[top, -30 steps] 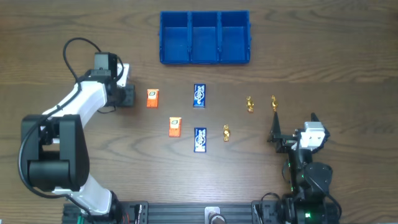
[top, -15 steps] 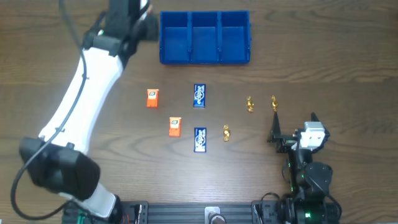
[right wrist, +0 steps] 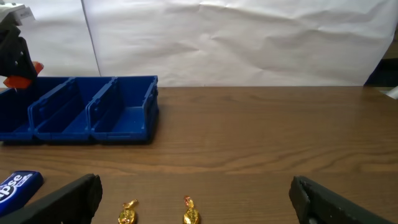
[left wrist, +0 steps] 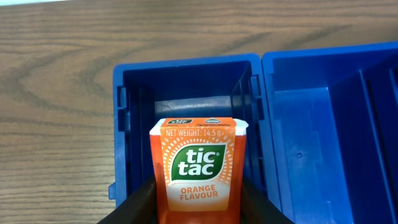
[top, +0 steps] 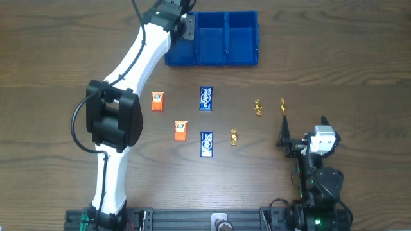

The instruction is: Sort Candies Into Trays

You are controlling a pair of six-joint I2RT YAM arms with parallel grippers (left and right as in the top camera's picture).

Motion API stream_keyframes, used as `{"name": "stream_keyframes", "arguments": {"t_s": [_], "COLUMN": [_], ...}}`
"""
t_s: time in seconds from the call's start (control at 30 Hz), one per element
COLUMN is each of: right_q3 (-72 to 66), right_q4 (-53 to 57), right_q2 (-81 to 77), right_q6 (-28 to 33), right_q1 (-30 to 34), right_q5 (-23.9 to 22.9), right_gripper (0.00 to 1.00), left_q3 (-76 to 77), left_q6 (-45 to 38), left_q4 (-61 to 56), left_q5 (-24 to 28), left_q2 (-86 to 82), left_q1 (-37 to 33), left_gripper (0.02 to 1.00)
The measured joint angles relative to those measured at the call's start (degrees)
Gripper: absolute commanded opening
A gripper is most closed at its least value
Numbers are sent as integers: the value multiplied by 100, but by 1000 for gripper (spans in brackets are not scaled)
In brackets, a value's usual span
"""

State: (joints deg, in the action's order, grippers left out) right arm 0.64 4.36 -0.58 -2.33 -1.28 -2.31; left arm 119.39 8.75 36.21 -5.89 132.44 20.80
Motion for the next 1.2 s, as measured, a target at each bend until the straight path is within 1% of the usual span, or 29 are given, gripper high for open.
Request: {"name": "stream_keyframes", "arguments": {"t_s": [0.07, 0.1, 0.13, 0.17, 0.2, 0.23, 0.27, 0.37, 0.47, 0.53, 0.63, 0.7, 0.83, 0.9, 1.1, 1.2], "right_q3": [0, 0, 0, 0, 0, 0, 0, 0, 0, 0, 0, 0, 0, 0, 0, 0], "right_q4": [0, 2, 2, 0, 2, 0, 2, 0, 0, 2, -2, 0, -2, 0, 0, 0], "right_q2": [0, 0, 0, 0, 0, 0, 0, 0, 0, 2, 0, 0, 0, 0, 0, 0], "right_q6": [2, 0, 2, 0, 2, 2, 2, 0, 2, 0, 2, 2, 2, 2, 2, 2], "right_q1": [0, 0, 0, 0, 0, 0, 0, 0, 0, 0, 0, 0, 0, 0, 0, 0], "right_q5": [0, 0, 0, 0, 0, 0, 0, 0, 0, 0, 0, 0, 0, 0, 0, 0], "right_gripper": [998, 998, 996, 998, 998, 998, 998, 998, 998, 998, 998, 998, 998, 998, 998, 998], "left_q3": [44, 68, 74, 76, 76, 76, 76, 74, -393, -1263, -3001, -4339, -6144, -6553, -6717, -6717], "left_q6": [31, 44, 46, 48, 57, 70, 83, 90, 90, 90, 96, 186, 369, 442, 599, 684], "left_q4": [-17, -24, -24, -24, -22, -24, -22, 280, 483, 291, -466, -1027, -1786, -1954, -2470, -2546], "left_q5": [0, 0, 2, 2, 28, 42, 57, 52, -50, -94, -125, -153, -118, -70, -44, -44], "left_q2": [-4, -4, -7, -9, -9, -9, -9, -109, -942, -1976, -3580, -4205, -4017, -3801, -3364, -3180], "left_q1": [0, 0, 0, 0, 0, 0, 0, 15, 57, 94, 168, 181, 181, 181, 181, 173], "left_gripper": [323, 360, 498, 715, 844, 956, 996, 1000, 1000, 998, 1000, 987, 969, 958, 939, 930]}}
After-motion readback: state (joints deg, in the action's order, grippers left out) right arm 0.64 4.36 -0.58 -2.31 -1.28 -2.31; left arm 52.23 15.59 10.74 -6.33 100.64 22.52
